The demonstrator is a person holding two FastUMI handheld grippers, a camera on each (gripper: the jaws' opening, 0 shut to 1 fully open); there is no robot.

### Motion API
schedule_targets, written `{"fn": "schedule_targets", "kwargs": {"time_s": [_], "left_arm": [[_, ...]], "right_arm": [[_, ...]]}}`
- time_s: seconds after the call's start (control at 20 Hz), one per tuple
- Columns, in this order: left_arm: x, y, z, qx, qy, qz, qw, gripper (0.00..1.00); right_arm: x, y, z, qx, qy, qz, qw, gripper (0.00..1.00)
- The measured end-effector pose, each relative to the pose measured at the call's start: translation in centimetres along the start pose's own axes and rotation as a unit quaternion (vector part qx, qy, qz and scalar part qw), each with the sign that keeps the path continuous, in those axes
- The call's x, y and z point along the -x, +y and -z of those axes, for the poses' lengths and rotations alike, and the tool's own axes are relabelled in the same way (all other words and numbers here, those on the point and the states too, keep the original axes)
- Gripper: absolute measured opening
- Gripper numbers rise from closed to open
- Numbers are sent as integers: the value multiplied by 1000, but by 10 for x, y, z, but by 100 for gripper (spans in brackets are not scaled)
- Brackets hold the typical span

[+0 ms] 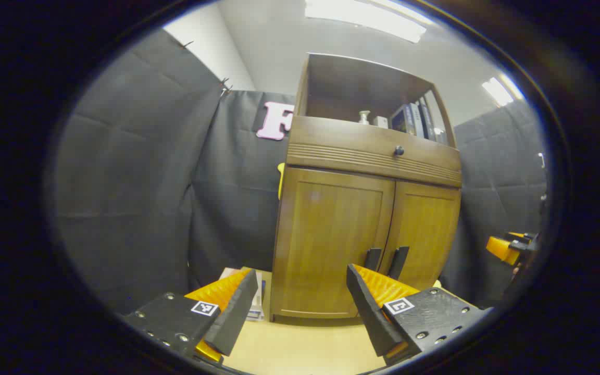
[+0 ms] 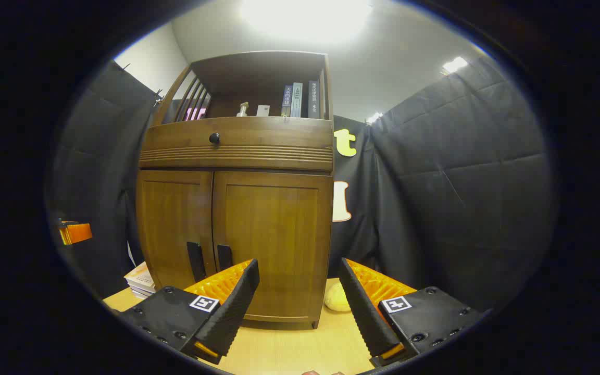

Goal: Open the right door of the double-door shoe cabinet with the right hand, and open the left door with the left hand.

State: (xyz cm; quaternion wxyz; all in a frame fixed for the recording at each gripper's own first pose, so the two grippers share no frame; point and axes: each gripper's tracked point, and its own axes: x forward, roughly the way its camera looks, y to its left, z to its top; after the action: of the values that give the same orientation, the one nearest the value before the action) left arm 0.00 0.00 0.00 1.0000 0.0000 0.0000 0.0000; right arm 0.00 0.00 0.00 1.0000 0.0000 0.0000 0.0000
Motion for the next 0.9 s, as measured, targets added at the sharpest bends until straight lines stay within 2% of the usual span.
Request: {"fn": "schedule_targets", "kwargs": {"time_s": [0.25, 0.55, 0.85, 0.9], "left_arm": [[10, -23, 7, 11, 12, 32, 999, 99], [26, 13, 7, 0, 12, -7, 1000, 100], [39, 25, 25, -8, 33, -14, 999, 100], [38, 21, 25, 1, 34, -8, 999, 96]], "right_arm": [[6, 14, 3, 12, 5, -21, 1000, 97], [3, 33, 2, 6, 10, -39, 999, 97], [-3, 46, -1, 3, 16, -45, 999, 97], [-4, 47, -2, 3, 15, -44, 999, 97]]}}
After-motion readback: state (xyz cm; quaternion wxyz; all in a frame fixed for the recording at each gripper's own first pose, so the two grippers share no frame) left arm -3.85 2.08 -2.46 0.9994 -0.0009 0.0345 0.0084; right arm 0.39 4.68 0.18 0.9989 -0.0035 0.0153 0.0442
